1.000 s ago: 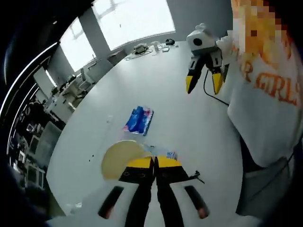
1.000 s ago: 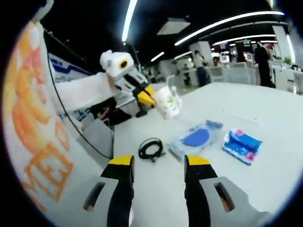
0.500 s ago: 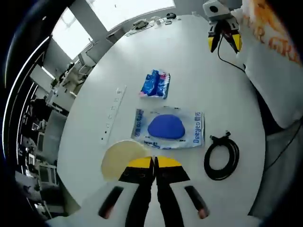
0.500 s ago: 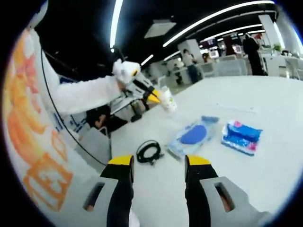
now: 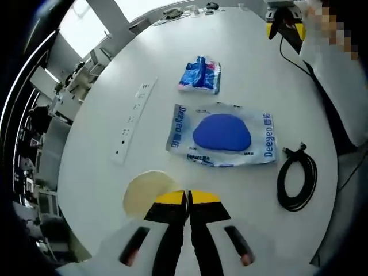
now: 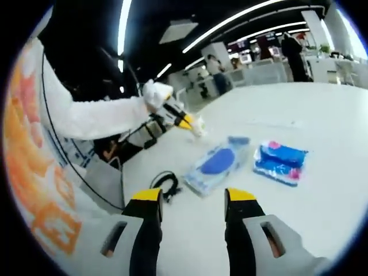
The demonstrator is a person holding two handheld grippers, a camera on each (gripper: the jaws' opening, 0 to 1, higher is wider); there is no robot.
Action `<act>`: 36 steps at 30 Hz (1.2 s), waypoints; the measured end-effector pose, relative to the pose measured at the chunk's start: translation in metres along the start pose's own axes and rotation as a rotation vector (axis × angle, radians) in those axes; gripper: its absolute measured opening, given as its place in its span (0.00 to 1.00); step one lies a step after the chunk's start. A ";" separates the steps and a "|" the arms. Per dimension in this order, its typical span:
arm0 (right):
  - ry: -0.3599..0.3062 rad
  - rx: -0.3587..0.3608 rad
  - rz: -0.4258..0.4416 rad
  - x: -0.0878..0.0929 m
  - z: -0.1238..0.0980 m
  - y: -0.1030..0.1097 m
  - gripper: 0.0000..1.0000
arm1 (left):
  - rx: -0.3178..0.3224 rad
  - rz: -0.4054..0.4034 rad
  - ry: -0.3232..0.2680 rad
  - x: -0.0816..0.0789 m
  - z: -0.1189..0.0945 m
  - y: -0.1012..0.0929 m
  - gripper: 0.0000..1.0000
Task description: Arrange the tabletop items into an orderly group along one side of the table until the central work area is clear of visible clutter.
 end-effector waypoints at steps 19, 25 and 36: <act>0.057 0.010 0.007 0.002 0.007 -0.014 0.43 | 0.039 -0.048 0.049 0.019 0.030 0.011 0.00; 0.063 0.018 0.023 0.005 0.004 -0.016 0.43 | 0.039 -0.067 0.044 0.021 0.029 0.011 0.00; 0.052 0.018 0.022 0.001 0.005 -0.013 0.42 | -0.003 -0.122 0.042 0.022 0.020 0.009 0.14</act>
Point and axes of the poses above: the point that each gripper's makers call its tool centre point, and the gripper's own axes: z roughly forward along the fingers, y roughly to its left, x roughly out of its underside, the point moved 9 cm from there along -z, roughly backward along the fingers, and after that the axes turned 9 degrees about y, right-handed, at the moved point
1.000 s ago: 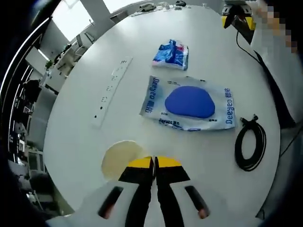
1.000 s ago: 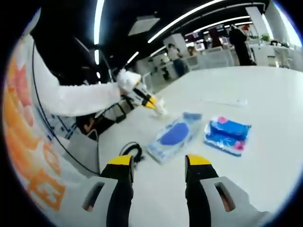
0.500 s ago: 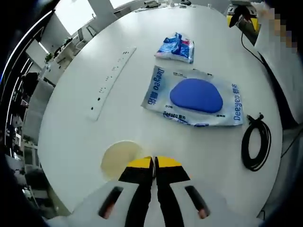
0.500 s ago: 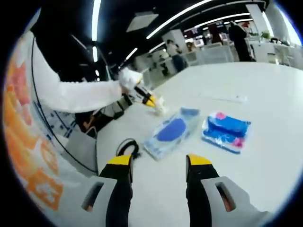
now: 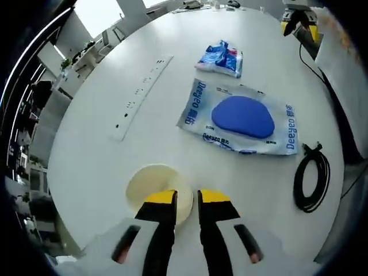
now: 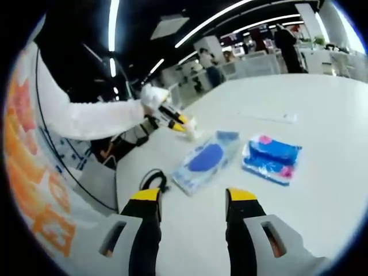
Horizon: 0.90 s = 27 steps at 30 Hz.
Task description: Arrange the tabletop items into an orderly group along one side of the table until the central work area is clear of visible clutter.
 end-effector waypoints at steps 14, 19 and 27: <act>-0.025 0.001 -0.026 0.006 -0.008 0.017 0.43 | -0.136 -0.175 -0.083 0.008 -0.054 -0.030 0.41; -0.033 -0.007 -0.044 0.009 -0.010 0.026 0.43 | -0.179 -0.284 -0.116 0.017 -0.070 -0.055 0.55; -0.040 -0.025 -0.059 0.020 -0.013 0.042 0.42 | -0.205 -0.410 -0.169 0.022 -0.096 -0.097 0.56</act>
Point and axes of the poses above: the point that each gripper's makers call its tool centre point, and the gripper's own axes: z roughly forward along the fingers, y roughly to its left, x roughly out of its underside, the point moved 9 cm from there along -z, roughly backward along the fingers, and after that the axes turned 9 degrees about y, right-handed, at the moved point
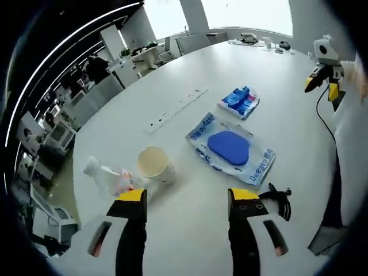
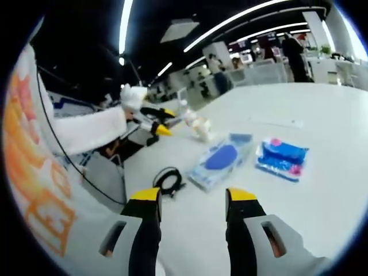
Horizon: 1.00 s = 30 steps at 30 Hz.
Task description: Arrange the tabletop items into an orderly group along one side of the table until the central work area is clear of visible clutter.
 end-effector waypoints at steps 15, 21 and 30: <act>0.008 -0.026 -0.022 0.010 -0.003 0.014 0.42 | -0.003 -0.115 -0.044 0.010 -0.030 -0.052 0.61; 0.001 -0.026 -0.022 0.009 -0.004 0.015 0.42 | 0.013 -0.172 -0.082 0.011 -0.033 -0.055 0.60; 0.007 -0.010 -0.002 0.013 -0.007 0.010 0.42 | 0.016 -0.234 -0.094 0.018 -0.031 -0.070 0.59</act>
Point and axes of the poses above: the point that each gripper's makers call its tool centre point, and the gripper's own axes: z roughly forward along the fingers, y roughly to its left, x roughly out of its underside, the point moved 9 cm from there along -z, roughly backward along the fingers, and after that the axes turned 9 degrees about y, right-handed, at the moved point
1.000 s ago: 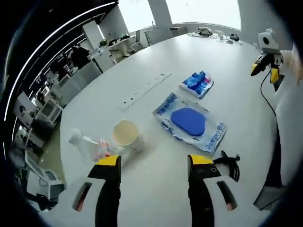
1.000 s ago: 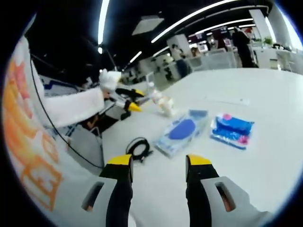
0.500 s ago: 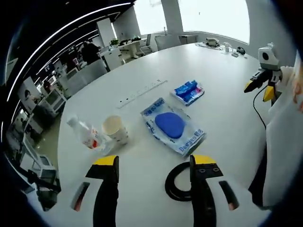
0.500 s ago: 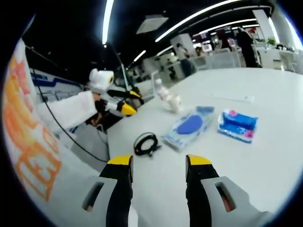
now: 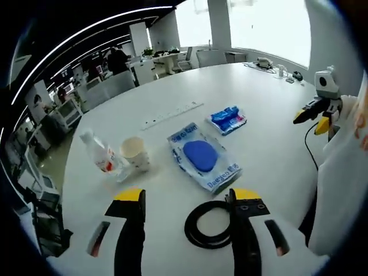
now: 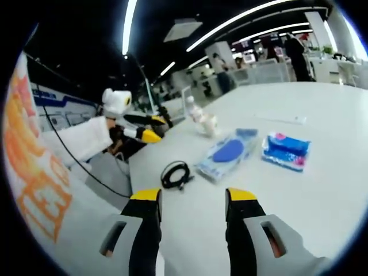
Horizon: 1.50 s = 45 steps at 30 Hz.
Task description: Arrange the tabletop items into an orderly group along one side of the table until the central work area is clear of visible clutter.
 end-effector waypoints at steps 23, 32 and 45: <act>-0.002 -0.003 0.017 -0.016 0.002 -0.015 0.42 | 0.068 -0.268 -0.022 0.046 0.000 -0.042 0.59; 0.036 -0.005 -0.015 -0.021 0.003 -0.020 0.42 | 0.101 -0.313 -0.008 0.040 0.012 -0.053 0.57; 0.125 0.011 -0.215 -0.085 0.007 -0.058 0.41 | 0.191 -0.589 -0.069 0.034 0.033 -0.073 0.48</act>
Point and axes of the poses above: the point that each gripper's makers call its tool centre point, and the gripper's own axes: z roughly forward along the fingers, y roughly to its left, x roughly out of its underside, the point moved 9 cm from there along -z, roughly backward along the fingers, and after that the axes turned 9 degrees about y, right-handed, at the moved point
